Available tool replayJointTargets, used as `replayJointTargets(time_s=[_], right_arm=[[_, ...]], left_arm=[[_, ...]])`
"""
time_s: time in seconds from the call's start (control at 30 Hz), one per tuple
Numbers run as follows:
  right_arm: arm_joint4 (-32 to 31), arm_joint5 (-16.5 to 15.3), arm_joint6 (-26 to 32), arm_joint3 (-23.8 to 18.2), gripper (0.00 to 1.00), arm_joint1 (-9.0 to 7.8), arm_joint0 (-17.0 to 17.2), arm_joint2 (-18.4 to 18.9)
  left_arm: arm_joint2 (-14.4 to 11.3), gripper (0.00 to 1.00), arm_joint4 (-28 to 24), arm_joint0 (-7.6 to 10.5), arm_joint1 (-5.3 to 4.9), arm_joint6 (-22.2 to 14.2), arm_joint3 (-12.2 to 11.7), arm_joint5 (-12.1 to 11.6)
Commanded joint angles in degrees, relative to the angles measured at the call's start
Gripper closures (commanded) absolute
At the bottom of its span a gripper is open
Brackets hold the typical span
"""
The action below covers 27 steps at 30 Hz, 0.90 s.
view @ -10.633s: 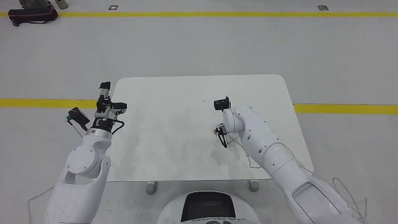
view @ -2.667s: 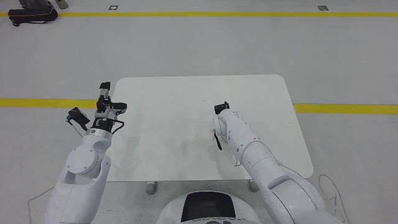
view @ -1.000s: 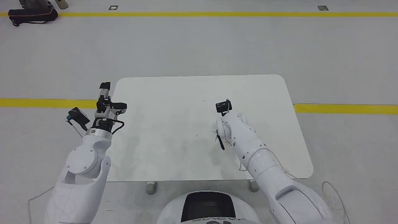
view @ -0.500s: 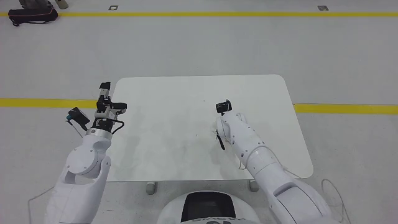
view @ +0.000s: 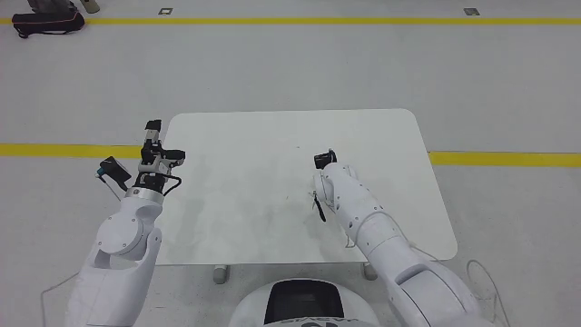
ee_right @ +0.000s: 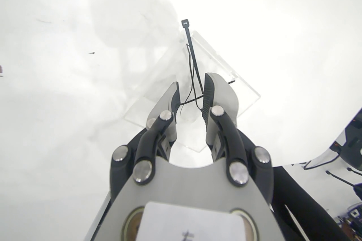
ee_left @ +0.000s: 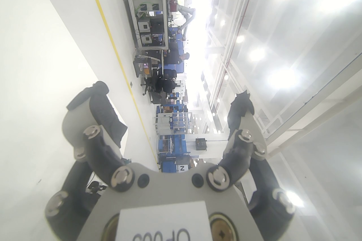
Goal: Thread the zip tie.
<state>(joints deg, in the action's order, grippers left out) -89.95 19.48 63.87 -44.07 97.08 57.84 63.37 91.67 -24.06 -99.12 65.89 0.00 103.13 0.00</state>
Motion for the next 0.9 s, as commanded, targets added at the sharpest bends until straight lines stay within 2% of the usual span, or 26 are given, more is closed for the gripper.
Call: replayJointTargets(time_s=[0.0, 0.27, 0.4, 0.47, 0.67, 0.87], right_arm=[[0.0, 0.0, -0.2, 1.0, 0.84, 0.25, -0.4, 0.3], [0.0, 0.0, -1.4, 5.0, 0.89, 1.23, -2.0, 1.1], [0.0, 0.0, -2.1, 6.5, 1.00, 1.65, -2.7, 1.5], [0.0, 0.0, -2.3, 6.8, 1.00, 1.75, -2.9, 1.6], [0.0, 0.0, -2.1, 6.0, 1.00, 1.52, -2.9, 1.7], [0.0, 0.0, -0.1, 2.6, 1.00, 0.82, -1.5, 1.3]], left_arm=[[0.0, 0.00, 0.0, 0.00, 0.00, 0.0, 0.0, 0.0], [0.0, 0.00, 0.0, 0.00, 0.00, 0.0, 0.0, 0.0], [0.0, 0.00, 0.0, 0.00, 0.00, 0.0, 0.0, 0.0], [0.0, 0.00, 0.0, 0.00, 0.00, 0.0, 0.0, 0.0], [0.0, 0.00, 0.0, 0.00, 0.00, 0.0, 0.0, 0.0], [0.0, 0.00, 0.0, 0.00, 0.00, 0.0, 0.0, 0.0]])
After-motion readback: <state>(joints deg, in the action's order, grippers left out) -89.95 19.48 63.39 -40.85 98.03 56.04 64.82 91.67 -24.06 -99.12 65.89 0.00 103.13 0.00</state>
